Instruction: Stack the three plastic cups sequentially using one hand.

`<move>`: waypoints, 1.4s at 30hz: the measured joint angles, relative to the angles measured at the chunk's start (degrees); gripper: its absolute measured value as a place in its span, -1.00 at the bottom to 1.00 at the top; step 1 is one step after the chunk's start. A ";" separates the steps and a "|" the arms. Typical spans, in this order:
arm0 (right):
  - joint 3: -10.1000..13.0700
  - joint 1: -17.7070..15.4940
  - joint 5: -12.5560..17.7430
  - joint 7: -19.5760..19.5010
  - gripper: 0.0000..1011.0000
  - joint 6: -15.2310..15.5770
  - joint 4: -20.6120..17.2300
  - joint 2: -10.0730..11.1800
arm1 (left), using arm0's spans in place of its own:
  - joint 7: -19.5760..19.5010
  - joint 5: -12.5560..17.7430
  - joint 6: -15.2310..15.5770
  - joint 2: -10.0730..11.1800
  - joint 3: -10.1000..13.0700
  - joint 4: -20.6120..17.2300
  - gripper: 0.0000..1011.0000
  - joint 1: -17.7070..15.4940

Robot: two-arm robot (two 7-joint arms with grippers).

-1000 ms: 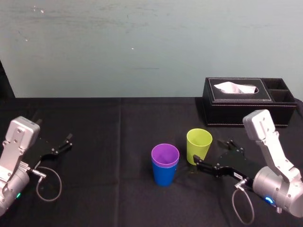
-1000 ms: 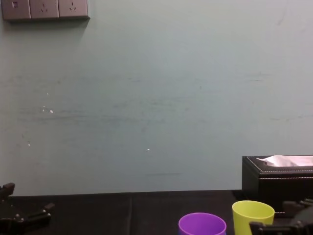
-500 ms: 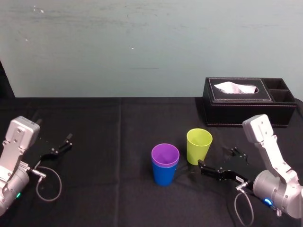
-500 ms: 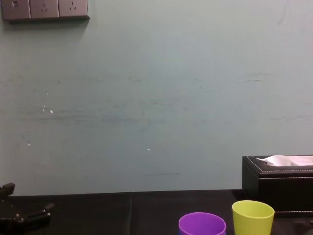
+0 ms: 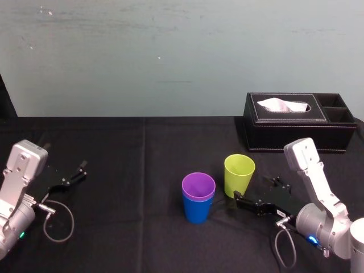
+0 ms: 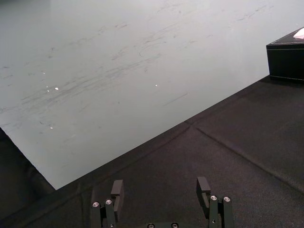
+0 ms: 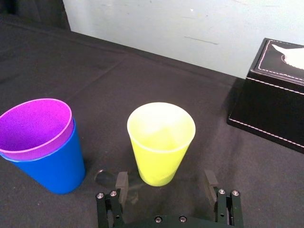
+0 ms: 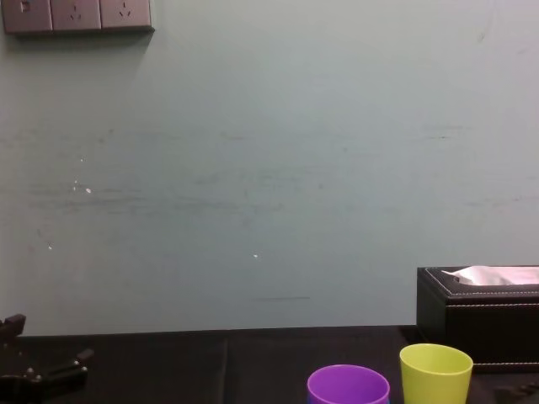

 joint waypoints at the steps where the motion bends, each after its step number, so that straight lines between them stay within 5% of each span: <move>1: -0.08 0.23 -0.18 0.01 0.98 -0.13 0.27 -0.21 | 0.00 0.00 0.00 0.00 0.00 0.00 0.98 0.00; 42: -1.65 6.86 -3.51 0.27 0.98 -1.84 9.14 -5.44 | 0.00 0.00 0.00 0.00 0.00 0.00 0.98 0.00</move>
